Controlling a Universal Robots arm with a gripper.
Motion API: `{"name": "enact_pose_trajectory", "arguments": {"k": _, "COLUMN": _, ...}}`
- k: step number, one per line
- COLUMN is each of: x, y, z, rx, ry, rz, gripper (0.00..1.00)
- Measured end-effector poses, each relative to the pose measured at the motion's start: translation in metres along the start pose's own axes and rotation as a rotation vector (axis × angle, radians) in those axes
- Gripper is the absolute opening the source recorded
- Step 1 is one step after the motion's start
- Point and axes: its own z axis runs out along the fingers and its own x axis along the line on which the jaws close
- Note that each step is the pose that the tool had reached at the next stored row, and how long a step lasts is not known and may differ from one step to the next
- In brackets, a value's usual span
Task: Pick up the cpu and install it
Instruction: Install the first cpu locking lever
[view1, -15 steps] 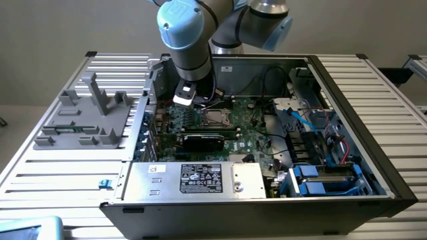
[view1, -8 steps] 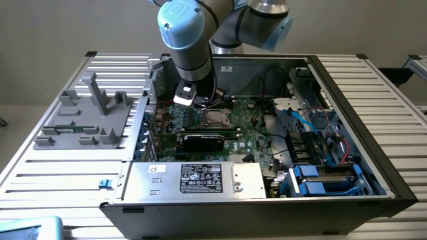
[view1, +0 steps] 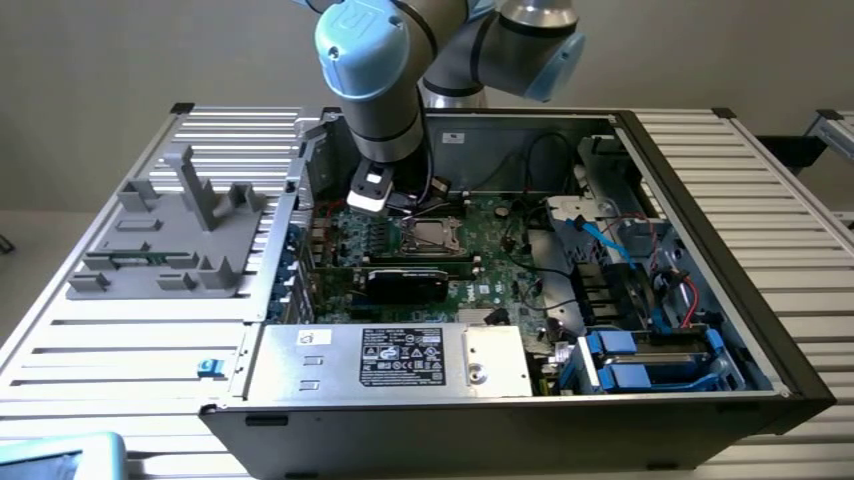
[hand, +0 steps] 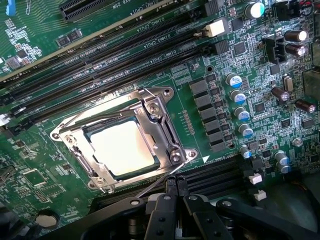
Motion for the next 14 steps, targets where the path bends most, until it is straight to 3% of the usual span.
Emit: {"name": "enact_pose_trajectory", "arguments": {"k": 14, "x": 0.0002, "y": 0.0007, "z": 0.0025, "rx": 0.0012, "ry": 0.0032, "rz": 0.003, "gripper": 0.12}}
